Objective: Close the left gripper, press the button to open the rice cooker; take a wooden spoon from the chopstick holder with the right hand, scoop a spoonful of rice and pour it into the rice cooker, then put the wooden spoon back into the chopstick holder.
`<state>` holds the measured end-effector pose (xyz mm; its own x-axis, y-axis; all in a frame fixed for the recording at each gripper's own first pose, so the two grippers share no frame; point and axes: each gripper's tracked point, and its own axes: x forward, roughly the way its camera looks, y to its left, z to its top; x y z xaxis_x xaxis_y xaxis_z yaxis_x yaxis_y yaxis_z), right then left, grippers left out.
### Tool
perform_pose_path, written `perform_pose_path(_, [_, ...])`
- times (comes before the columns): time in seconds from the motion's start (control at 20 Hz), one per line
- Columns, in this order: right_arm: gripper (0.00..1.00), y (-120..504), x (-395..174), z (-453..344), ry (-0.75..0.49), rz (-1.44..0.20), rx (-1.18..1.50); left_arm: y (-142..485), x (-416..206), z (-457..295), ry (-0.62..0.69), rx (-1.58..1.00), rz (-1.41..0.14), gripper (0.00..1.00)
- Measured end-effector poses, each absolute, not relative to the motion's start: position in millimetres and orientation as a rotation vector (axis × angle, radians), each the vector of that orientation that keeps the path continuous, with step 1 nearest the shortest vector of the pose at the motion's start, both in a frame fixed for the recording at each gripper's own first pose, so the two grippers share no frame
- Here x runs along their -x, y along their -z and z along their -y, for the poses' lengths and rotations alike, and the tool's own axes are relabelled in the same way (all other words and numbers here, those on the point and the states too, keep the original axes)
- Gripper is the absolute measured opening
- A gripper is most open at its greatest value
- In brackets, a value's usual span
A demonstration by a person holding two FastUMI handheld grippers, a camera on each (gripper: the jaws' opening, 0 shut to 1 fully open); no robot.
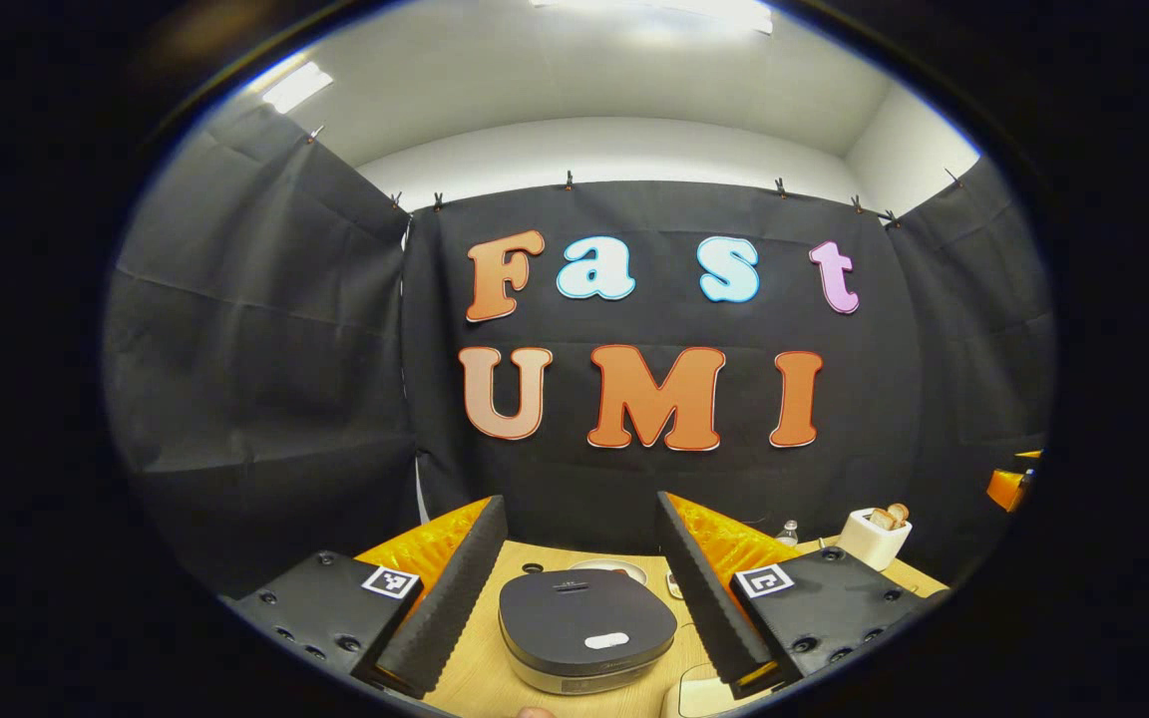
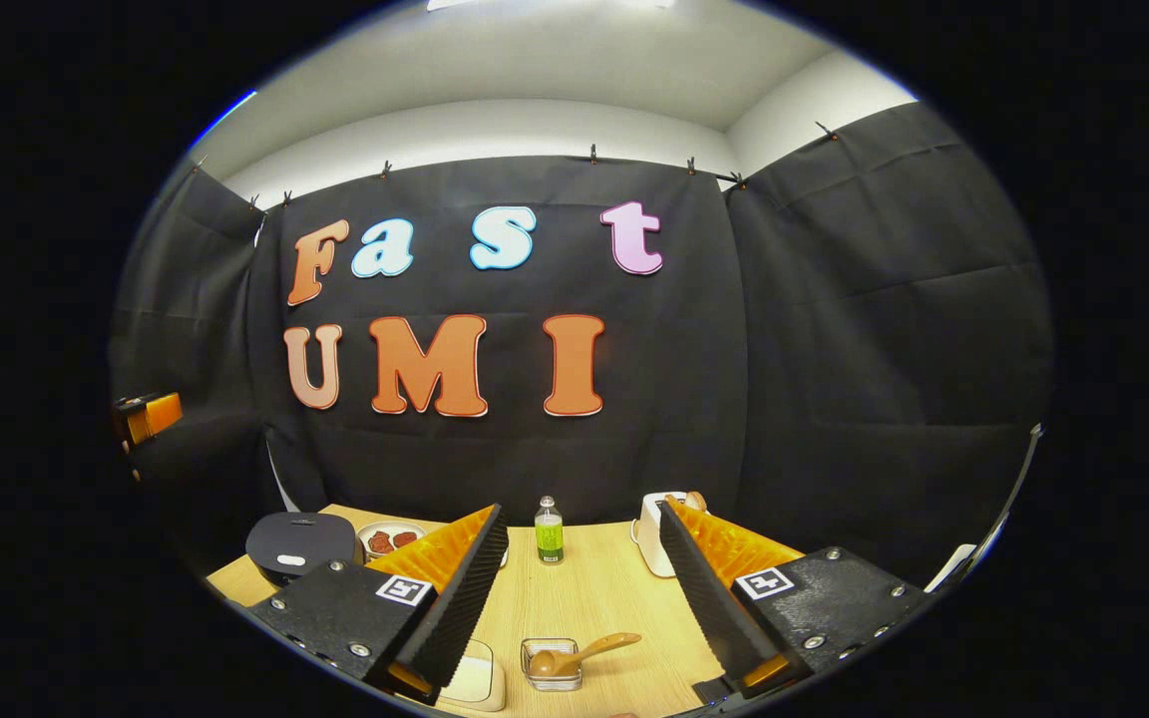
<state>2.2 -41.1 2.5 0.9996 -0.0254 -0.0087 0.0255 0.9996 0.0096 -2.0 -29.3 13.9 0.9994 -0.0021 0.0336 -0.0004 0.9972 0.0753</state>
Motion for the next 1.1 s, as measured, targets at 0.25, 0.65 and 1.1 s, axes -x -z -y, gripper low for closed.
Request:
perform_pose_path(0.25, [0.95,-17.0,-7.4,67.7,0.074,0.019,-0.016,-22.1,4.8,30.0,-0.011,-0.102,0.057,1.00])
perform_pose_path(0.65, [0.95,-17.9,-13.1,60.8,0.066,0.015,-0.001,-23.9,5.4,30.1,0.004,-0.067,0.055,0.98])
perform_pose_path(1.1, [0.95,-14.8,-24.5,50.2,0.039,0.006,0.027,-16.2,5.1,31.1,0.031,-0.053,0.028,0.41])
